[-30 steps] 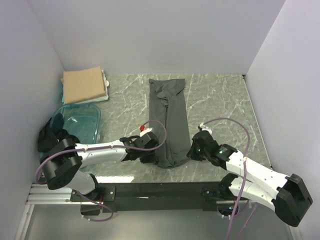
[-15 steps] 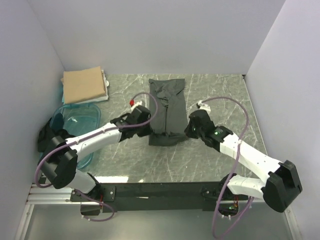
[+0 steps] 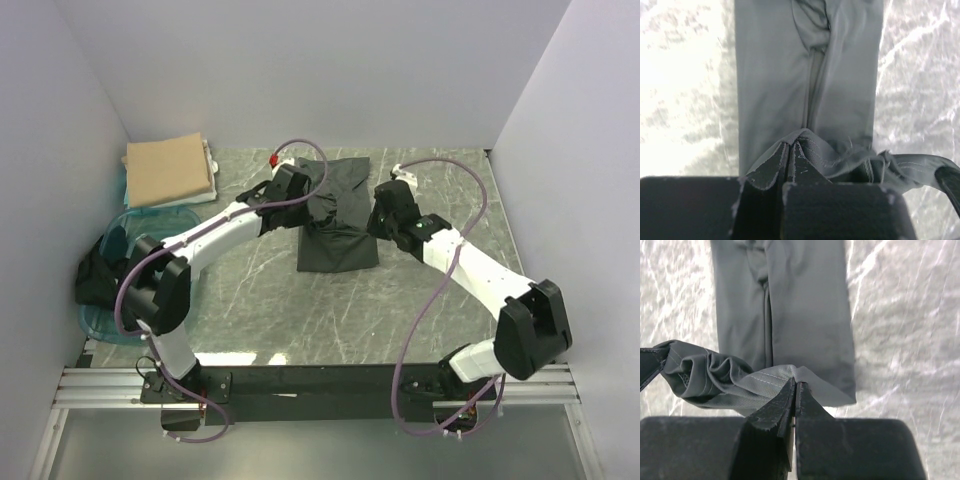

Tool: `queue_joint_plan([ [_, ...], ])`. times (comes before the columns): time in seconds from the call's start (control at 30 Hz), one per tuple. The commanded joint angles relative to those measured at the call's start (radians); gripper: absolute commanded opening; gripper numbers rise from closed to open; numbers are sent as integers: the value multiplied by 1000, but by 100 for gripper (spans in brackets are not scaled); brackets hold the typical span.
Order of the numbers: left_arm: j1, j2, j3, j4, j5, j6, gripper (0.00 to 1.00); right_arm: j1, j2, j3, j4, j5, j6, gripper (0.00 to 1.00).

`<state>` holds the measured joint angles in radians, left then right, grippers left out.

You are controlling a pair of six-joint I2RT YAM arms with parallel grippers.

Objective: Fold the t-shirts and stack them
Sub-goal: Fold the tshirt

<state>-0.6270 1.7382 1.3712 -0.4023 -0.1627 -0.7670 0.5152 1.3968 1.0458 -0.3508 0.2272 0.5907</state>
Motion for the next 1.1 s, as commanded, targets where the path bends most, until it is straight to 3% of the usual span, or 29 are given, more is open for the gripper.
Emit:
queue_joint_plan([
  [0.0, 26, 38, 92, -44, -40, 58, 1, -41, 59, 85, 18, 12, -35, 0],
  [0.4, 101, 185, 193, -38, 18, 81, 1, -129, 292, 247, 22, -112, -74, 0],
  [0.77, 145, 293, 290, -36, 115, 146, 1, -173, 412, 330, 42, -166, -94, 0],
  [0.8, 148, 310, 314, -43, 123, 161, 1, -181, 421, 338, 39, -173, -100, 15],
  [0.9, 159, 340, 386, -95, 130, 172, 23, -198, 442, 385, 9, -201, -100, 45],
  [0.93, 161, 343, 400, -105, 129, 175, 43, -199, 442, 405, 1, -195, -103, 53],
  [0.97, 161, 342, 408, -105, 130, 178, 54, -199, 430, 408, -4, -190, -104, 61],
  [1.0, 161, 330, 417, -109, 147, 182, 93, -199, 417, 407, 2, -190, -107, 69],
  [1.03, 161, 321, 416, -104, 155, 187, 99, -198, 400, 384, 13, -196, -106, 71],
  [1.07, 161, 307, 407, -99, 157, 190, 99, -198, 362, 367, 36, -213, -106, 74],
])
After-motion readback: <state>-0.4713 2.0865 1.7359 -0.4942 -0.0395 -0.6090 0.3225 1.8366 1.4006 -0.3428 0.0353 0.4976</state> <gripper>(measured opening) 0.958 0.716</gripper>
